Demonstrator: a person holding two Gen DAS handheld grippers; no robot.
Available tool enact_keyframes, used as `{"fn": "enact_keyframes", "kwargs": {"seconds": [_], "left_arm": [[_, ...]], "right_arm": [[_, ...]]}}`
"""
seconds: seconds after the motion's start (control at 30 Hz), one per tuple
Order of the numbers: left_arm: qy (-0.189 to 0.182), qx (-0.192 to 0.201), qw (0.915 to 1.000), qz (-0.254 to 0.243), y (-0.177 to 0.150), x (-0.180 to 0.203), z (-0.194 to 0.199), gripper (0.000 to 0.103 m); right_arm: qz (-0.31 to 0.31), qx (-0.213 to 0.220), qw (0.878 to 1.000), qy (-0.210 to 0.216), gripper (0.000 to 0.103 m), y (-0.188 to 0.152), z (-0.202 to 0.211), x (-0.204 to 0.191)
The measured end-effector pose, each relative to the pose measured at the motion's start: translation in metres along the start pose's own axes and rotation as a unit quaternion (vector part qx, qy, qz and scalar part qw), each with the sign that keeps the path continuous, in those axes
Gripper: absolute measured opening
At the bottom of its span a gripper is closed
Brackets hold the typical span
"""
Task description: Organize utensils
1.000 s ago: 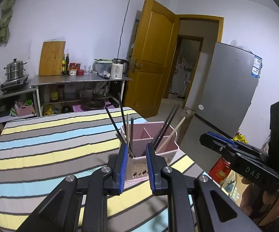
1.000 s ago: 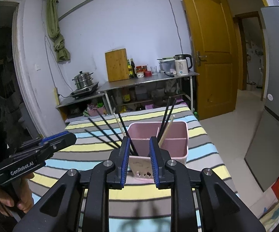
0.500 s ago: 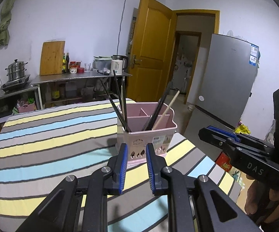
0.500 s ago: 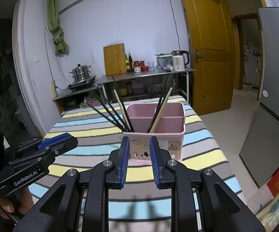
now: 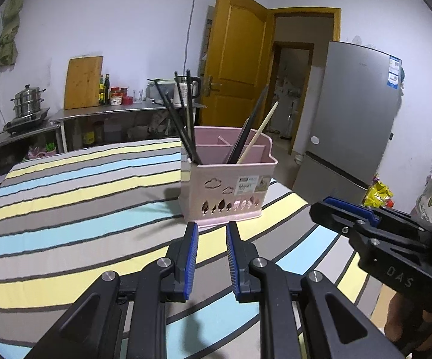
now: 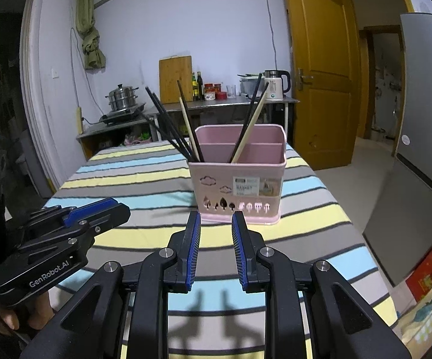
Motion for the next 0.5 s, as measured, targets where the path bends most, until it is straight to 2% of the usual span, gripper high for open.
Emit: {"fn": "enact_keyframes", "kwargs": {"seconds": [0.5], "left_arm": [[0.014, -0.001, 0.9999, 0.002, -0.013, -0.006, -0.007, 0.018]], "right_arm": [[-0.005, -0.004, 1.0, -0.011, 0.022, -0.01, -0.001, 0.002]]}}
Point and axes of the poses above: each gripper's, at about its wrist camera, not at the fingertips, and z roughly against the way its jaws point, x to its right, y to its top, the point moved 1 cm from there along -z, roughly the way its jaws point, and after that the axes turned 2 degrees about -x, right-handed, at the moved point
